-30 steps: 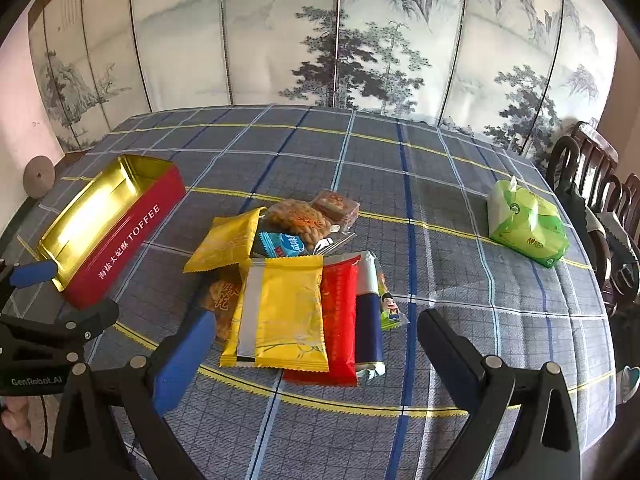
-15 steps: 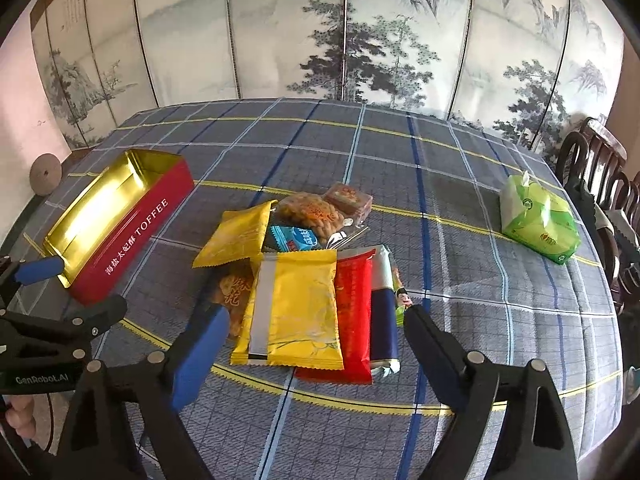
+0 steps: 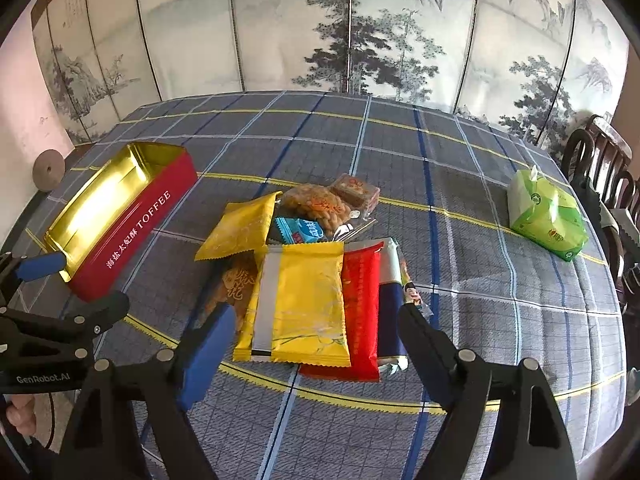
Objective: Organize snacks
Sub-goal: 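Move the right gripper toward the yellow white-striped packet in the snack pile, then close the right gripper on the yellow white-striped packet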
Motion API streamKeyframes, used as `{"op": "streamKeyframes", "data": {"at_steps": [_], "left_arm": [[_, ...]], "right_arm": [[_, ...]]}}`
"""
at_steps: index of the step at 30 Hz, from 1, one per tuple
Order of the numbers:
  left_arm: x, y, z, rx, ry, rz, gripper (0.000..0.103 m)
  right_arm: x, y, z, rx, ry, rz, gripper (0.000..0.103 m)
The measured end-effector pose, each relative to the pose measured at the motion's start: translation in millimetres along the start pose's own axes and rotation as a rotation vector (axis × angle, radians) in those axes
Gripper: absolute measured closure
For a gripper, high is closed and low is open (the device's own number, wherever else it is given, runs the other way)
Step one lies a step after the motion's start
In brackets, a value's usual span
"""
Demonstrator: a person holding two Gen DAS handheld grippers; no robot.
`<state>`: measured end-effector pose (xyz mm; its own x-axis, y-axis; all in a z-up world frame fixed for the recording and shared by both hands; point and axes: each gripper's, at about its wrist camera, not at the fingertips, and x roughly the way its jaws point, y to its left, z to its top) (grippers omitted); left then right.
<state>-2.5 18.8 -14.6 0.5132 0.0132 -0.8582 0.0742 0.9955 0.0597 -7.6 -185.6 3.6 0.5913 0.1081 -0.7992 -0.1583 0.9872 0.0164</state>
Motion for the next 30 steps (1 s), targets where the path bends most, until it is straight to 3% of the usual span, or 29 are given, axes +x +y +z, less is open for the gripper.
{"op": "streamKeyframes", "data": {"at_steps": [18,30], "left_arm": [[5.7,1.4,2.5,-0.005,0.01,-0.006,0.001],[11.6,2.9,8.2,-0.002,0.019,-0.014,0.001]], "right_arm": [[12.2,0.9,-0.6,-0.013,0.041,0.007,0.024],[43.3,4.9,10.7,-0.007,0.089,0.036,0.024]]}}
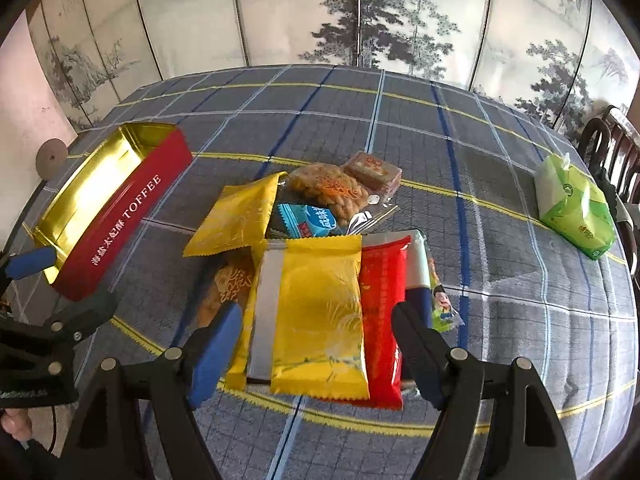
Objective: Organize snacks
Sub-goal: 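Close the right gripper on the yellow white-striped packet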
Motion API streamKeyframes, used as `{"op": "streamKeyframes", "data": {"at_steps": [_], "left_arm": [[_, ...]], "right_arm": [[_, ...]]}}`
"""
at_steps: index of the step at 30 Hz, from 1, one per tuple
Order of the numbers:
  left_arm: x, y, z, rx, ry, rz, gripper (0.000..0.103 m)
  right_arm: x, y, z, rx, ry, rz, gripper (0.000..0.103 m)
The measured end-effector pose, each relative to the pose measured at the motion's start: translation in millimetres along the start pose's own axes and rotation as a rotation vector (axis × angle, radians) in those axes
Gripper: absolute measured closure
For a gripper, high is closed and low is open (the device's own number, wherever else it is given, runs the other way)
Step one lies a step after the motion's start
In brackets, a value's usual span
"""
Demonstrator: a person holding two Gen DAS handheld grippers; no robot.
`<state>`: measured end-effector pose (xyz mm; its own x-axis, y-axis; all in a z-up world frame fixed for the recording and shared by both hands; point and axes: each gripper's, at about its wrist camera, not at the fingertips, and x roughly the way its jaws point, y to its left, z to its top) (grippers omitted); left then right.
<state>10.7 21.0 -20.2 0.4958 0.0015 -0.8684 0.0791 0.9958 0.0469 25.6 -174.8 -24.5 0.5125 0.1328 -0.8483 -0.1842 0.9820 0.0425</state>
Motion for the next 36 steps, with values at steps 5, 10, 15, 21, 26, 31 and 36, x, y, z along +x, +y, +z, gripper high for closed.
{"op": "streamKeyframes", "data": {"at_steps": [5,10,15,21,26,31,36], "left_arm": [[3.8,0.3,3.2,0.0,0.005,0.006,0.001],[7.5,1.5,6.3,0.002,0.008,0.007,0.001],[10.2,1.5,7.9,0.004,0.014,0.011,0.001],[12.0,-3.1,10.4,0.013,0.018,0.018,0.001],[10.6,-7.0,15.4,0.016,0.016,0.014,0.001],[8.3,-11.2,23.6,0.014,0.008,0.0,0.001],[8.2,-18.9,35.7,0.01,0.0,-0.024,0.001]], "right_arm": [[10.5,0.1,3.9,0.006,0.013,0.034,0.028],[18.0,1.6,6.2,0.019,0.026,0.05,0.037],[19.6,1.6,6.4,0.024,0.015,0.054,0.042],[18.0,-2.4,3.6,0.027,0.001,0.063,0.047],[16.0,0.1,1.8,0.015,-0.008,0.05,0.048],[9.6,-0.3,-1.2,0.001,-0.015,0.054,0.048],[-1.7,-9.9,-3.3,0.007,-0.038,0.048,0.048]]}}
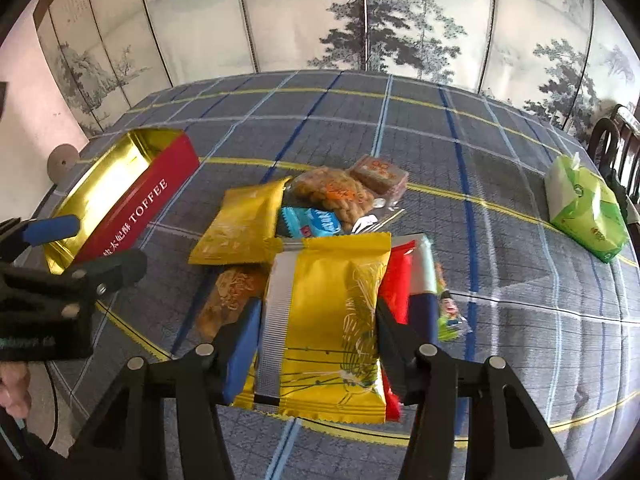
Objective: Organize snacks
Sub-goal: 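Close the right gripper on the yellow white-striped packet, then lift the yellow striped packet with the right gripper while the left gripper grasps the small yellow bag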
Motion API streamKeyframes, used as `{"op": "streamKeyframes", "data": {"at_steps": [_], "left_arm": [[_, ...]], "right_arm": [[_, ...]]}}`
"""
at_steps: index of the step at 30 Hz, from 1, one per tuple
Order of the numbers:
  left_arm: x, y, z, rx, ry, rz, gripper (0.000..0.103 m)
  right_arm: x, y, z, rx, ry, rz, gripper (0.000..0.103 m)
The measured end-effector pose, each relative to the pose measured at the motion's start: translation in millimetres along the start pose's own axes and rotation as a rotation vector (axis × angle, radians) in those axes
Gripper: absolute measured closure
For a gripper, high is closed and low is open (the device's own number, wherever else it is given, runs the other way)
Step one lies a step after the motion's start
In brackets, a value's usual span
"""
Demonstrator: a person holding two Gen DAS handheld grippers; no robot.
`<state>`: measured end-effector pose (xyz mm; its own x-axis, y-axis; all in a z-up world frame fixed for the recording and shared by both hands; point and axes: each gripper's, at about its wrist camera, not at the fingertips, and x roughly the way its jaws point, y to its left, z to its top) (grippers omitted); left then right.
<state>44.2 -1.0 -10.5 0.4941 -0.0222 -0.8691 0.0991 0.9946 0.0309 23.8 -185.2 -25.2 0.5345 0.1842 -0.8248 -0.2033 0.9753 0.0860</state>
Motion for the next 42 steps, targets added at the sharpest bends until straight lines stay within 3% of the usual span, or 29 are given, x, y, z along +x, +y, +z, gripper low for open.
{"op": "streamKeyframes", "data": {"at_steps": [9,22,31,42], "left_arm": [[12.0,-9.9,25.9,-0.03,-0.007,-0.025,0.001],[41.7,-26.4,42.5,-0.036,0.005,-0.05,0.002],[66.2,-36.2,46.3,-0.02,0.042,-0.062,0.008],[88.5,-26.2,47.8,-0.017,0.062,-0.055,0.015]], "right_arm": [[-19.6,-38.6,6.4,0.062,-0.069,-0.086,0.048],[3.6,-123.2,2.3,0.204,-0.05,-0.256,0.048],[28.7,-147.3,-7.8,0.253,-0.042,-0.264,0.048],[32.3,-144.5,-7.9,0.263,-0.066,-0.253,0.048]]}}
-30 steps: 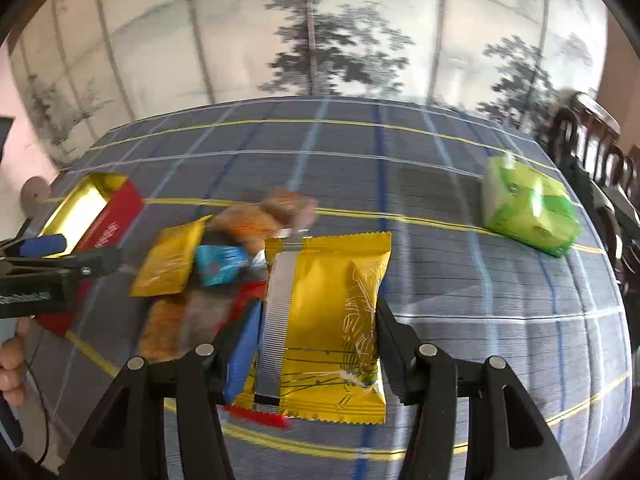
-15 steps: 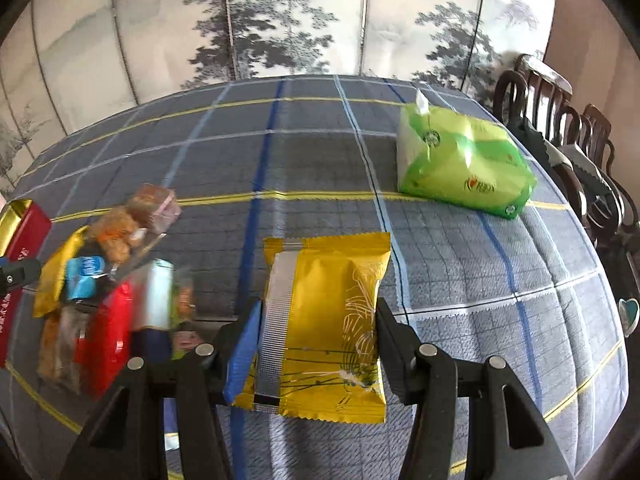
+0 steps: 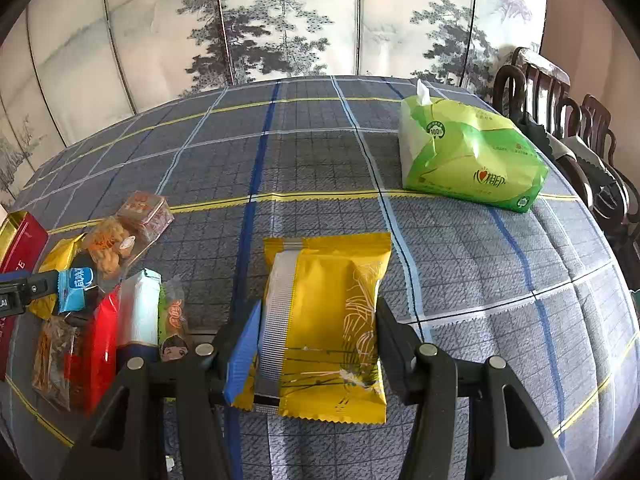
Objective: Organize snacks
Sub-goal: 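Lift the yellow striped packet with the right gripper while the left gripper grasps the small yellow bag, then carry the small yellow bag into the gold tin and open the left gripper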
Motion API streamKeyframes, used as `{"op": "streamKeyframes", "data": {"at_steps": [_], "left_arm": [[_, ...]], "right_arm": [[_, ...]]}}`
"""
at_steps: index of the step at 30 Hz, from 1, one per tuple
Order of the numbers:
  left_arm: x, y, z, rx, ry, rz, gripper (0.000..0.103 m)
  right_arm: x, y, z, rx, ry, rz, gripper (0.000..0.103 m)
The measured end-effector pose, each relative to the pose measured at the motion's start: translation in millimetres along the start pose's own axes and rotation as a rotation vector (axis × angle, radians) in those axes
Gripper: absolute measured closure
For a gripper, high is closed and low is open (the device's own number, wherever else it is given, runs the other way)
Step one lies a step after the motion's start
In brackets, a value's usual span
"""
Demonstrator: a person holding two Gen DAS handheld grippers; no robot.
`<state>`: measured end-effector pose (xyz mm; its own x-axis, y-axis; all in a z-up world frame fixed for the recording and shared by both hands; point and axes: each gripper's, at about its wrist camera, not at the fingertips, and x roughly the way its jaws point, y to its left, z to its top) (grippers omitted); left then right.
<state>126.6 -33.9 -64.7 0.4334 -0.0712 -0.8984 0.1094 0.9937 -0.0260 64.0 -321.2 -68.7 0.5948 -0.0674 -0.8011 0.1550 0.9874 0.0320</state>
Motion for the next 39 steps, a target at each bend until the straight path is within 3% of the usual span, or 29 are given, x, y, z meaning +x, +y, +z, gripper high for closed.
{"op": "streamKeyframes", "data": {"at_steps": [18,23,28,39], "left_arm": [[19.2,-2.0,8.1,0.088,-0.013,0.044,0.012],[16.5,-2.6,10.3,0.085,-0.014,-0.007,0.04],[13.0,-4.0,9.5,0.101,-0.021,-0.003,0.05],[-0.3,3.6,4.7,0.096,-0.038,-0.006,0.054]], "right_arm": [[5.4,-4.1,-0.4,0.024,0.005,0.016,0.047],[5.6,-4.2,-0.5,0.026,0.005,0.015,0.047],[5.3,-4.2,-1.1,0.026,0.001,0.013,0.047],[3.9,-1.9,-3.4,0.023,-0.005,0.005,0.047]]}}
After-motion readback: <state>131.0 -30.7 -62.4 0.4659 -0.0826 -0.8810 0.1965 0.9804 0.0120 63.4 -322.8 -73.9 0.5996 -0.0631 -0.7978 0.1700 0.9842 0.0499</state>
